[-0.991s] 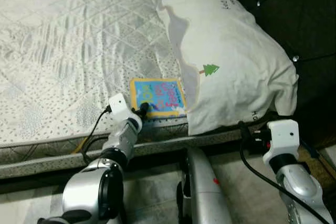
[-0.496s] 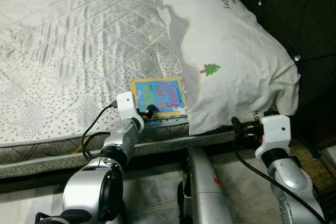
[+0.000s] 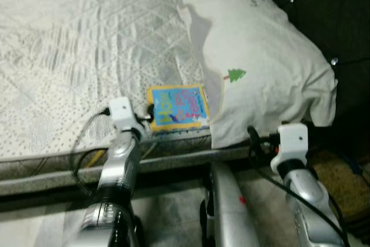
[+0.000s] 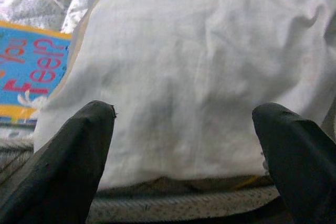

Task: Clean up the room

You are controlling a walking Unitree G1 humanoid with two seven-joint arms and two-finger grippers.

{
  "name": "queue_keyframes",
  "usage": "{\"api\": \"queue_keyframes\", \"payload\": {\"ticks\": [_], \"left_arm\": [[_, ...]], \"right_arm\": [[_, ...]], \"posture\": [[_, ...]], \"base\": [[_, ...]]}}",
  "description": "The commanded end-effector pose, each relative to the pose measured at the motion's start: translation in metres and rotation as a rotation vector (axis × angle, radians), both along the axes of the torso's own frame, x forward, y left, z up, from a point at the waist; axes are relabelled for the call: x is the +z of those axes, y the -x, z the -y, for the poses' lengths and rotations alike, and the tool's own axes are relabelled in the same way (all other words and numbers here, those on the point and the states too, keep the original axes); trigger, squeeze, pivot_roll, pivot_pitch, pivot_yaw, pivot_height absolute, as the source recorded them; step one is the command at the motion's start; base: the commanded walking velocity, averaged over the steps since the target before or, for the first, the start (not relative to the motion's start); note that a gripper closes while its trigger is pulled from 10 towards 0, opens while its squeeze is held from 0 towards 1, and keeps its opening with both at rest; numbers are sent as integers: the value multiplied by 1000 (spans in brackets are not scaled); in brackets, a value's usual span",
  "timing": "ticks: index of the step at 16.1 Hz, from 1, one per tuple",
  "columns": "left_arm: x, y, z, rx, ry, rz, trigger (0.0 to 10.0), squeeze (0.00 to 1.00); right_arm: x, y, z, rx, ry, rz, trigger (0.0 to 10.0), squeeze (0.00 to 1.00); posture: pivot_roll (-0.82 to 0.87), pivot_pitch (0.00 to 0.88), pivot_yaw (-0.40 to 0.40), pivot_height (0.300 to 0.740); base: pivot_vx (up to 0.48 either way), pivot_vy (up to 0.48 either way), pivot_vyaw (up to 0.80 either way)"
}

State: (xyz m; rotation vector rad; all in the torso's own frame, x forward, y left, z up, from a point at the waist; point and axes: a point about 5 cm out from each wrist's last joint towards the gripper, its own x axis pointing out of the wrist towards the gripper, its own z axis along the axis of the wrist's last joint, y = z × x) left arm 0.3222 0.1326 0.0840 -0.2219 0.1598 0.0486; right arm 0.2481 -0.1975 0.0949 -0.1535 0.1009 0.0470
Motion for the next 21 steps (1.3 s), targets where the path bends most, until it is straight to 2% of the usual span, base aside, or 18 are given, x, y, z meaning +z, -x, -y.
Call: {"api": "queue_keyframes", "payload": {"ticks": [1,3,4,5,8,10,11,16,21], "left_arm": [[11,12,-5,6,-43,53,10000,1000],[17,27,-12,10,-91,72,10000,1000],[23,46,-20,-9,-194,114,10000,1000],[25,55,-27,-13,-241,132,10000,1000],[21,66,-34,-20,-302,91,10000,1000],[22,69,-28,-70,-312,80,10000,1000],[21,70,-26,-76,-300,72,10000,0],[21,69,-21,-100,-275,80,10000,0],[22,65,-19,-105,-289,81,10000,0]], "right_arm": [[-2,-1,4,-28,-12,-3,10000,0],[-4,-2,2,-34,-22,-2,10000,0],[-8,-1,-2,-27,-30,-2,10000,0],[-9,-2,-5,-31,-52,-1,10000,0],[-2,-13,-7,-45,-89,46,10000,0],[4,-19,-12,-33,-108,76,10000,0],[4,-20,-14,-27,-113,78,10000,0],[1,-18,-12,-31,-112,76,10000,0],[3,-19,-10,-35,-110,86,10000,0]], "posture": [[-55,134,-15,545],[-39,129,-10,545],[-21,112,-4,545],[-13,111,9,545],[-4,101,20,545],[-5,101,20,549],[-5,101,20,564],[-18,94,20,627],[-21,88,20,676]], "base": [[0,0,0],[0,0,0],[0,0,0],[0,0,0],[0,0,0],[0,0,0],[0,0,0],[0,0,0],[0,0,0]]}}
